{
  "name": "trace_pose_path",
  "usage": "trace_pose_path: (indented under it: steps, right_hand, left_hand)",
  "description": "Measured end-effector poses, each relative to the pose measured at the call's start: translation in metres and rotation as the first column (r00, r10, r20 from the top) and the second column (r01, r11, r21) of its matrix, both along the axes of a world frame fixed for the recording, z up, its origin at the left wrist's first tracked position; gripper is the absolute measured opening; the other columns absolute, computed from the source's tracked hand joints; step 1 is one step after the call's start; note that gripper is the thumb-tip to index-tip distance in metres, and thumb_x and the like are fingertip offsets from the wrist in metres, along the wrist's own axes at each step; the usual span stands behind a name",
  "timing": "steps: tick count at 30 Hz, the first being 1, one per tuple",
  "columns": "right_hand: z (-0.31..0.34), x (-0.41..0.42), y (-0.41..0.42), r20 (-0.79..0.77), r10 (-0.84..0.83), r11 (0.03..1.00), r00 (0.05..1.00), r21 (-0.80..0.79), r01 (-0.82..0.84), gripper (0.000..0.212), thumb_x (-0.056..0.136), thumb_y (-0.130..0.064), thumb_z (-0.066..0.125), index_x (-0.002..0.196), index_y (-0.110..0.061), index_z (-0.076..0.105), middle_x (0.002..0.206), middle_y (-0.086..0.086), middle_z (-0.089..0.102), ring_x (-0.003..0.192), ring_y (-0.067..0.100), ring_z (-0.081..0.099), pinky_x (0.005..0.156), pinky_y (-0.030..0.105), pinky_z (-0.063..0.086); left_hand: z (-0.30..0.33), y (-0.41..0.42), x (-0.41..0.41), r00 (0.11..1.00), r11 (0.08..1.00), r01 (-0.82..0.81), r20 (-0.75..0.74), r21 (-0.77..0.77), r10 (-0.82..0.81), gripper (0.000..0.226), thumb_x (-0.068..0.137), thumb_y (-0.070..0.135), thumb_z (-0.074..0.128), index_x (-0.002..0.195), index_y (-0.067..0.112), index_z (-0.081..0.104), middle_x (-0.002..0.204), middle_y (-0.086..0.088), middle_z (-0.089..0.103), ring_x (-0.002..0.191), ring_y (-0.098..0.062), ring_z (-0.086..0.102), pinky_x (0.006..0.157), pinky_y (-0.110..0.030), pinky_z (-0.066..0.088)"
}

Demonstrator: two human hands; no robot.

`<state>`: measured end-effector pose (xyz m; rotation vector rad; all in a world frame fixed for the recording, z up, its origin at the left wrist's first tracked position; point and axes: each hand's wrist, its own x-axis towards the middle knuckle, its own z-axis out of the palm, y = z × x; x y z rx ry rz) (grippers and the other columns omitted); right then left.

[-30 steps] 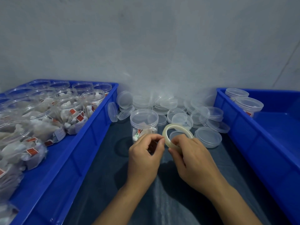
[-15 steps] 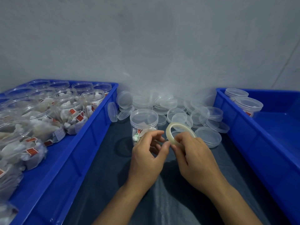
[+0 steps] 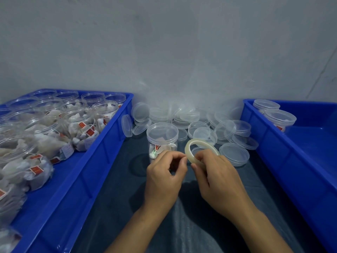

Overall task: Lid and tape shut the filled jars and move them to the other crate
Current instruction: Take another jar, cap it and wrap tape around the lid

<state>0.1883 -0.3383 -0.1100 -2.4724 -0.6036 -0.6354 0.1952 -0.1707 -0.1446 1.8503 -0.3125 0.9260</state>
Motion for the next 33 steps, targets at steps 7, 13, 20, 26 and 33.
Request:
trace_pose_path:
  steps: [7,13,20,26,33]
  right_hand:
    - [0.001,0.0,0.001,-0.02,-0.016,0.999,1.0,0.045,0.017,0.011,0.101,-0.029,0.063,0.103,-0.019,0.058,0.079,-0.01,0.06,0.073,0.021,0.053,0.067,0.031,0.028]
    - [0.003,-0.002,0.003,-0.014,-0.047,0.998,0.999,0.051,0.048,0.012,0.101,-0.031,0.062,0.105,-0.02,0.06,0.08,-0.009,0.062,0.075,0.02,0.054,0.068,0.028,0.026]
    - [0.0,-0.001,0.009,0.009,-0.125,0.988,0.992,0.088,0.124,0.011,0.1,-0.029,0.066,0.102,-0.022,0.059,0.081,-0.01,0.063,0.075,0.017,0.053,0.068,0.03,0.03]
    - [-0.006,0.008,-0.001,-0.034,-0.164,0.965,0.986,0.2,0.168,0.011,0.102,-0.03,0.06,0.109,-0.026,0.052,0.072,-0.017,0.052,0.068,0.018,0.051,0.064,0.033,0.03]
    - [-0.002,0.004,0.003,0.035,-0.091,0.979,0.995,0.186,0.083,0.014,0.1,-0.018,0.065,0.112,-0.021,0.058,0.077,-0.02,0.05,0.073,0.006,0.042,0.069,0.032,0.035]
  left_hand:
    - [0.001,0.0,0.0,0.999,0.999,0.023,-0.023,-0.037,-0.023,0.005,0.094,0.015,0.079,0.094,0.02,0.077,0.089,0.015,0.073,0.082,-0.012,0.072,0.072,-0.03,0.058]
    - [0.0,0.001,0.0,0.999,1.0,0.023,-0.024,-0.008,-0.023,0.004,0.097,0.021,0.075,0.096,0.017,0.077,0.09,0.014,0.072,0.084,-0.01,0.071,0.072,-0.032,0.058]
    - [0.001,-0.001,-0.001,0.999,0.999,0.03,-0.042,0.01,-0.03,0.008,0.099,0.023,0.07,0.096,0.017,0.074,0.085,0.013,0.067,0.075,-0.012,0.067,0.069,-0.037,0.056]
    - [0.003,0.004,-0.001,0.996,0.998,-0.011,-0.088,-0.065,0.006,0.009,0.102,0.018,0.068,0.094,0.019,0.071,0.083,0.013,0.066,0.075,-0.014,0.068,0.07,-0.032,0.055]
    - [0.003,-0.004,-0.002,0.972,0.971,0.13,-0.169,-0.199,-0.165,0.029,0.095,0.031,0.073,0.123,0.028,0.066,0.103,0.013,0.069,0.085,-0.016,0.071,0.073,-0.019,0.055]
